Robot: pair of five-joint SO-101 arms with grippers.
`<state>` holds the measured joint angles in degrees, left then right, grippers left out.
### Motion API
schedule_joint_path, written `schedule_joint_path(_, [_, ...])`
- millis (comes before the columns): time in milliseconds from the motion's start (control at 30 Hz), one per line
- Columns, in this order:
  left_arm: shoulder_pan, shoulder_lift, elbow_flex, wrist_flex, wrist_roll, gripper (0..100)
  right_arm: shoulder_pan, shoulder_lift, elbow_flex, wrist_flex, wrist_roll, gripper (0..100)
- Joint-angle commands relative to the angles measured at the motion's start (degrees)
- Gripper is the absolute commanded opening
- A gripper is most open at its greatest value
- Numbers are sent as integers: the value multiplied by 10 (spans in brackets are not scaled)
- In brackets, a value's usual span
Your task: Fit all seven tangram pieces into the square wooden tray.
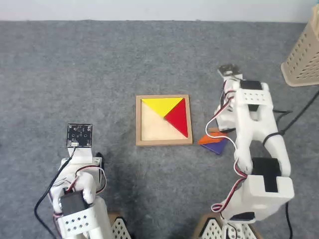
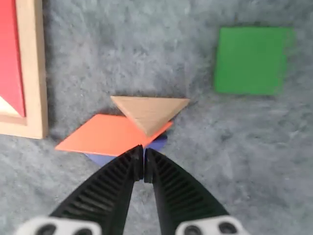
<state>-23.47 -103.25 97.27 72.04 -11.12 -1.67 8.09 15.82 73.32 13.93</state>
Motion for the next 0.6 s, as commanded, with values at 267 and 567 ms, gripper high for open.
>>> schedule_joint_path(267, [-2,-4,-7,2,-4,168,-18,-42,21,-47,4,7])
schedule_joint_path(567, [-2,-4,-7,2,-4,168,-44,-33,51,-145,5,9])
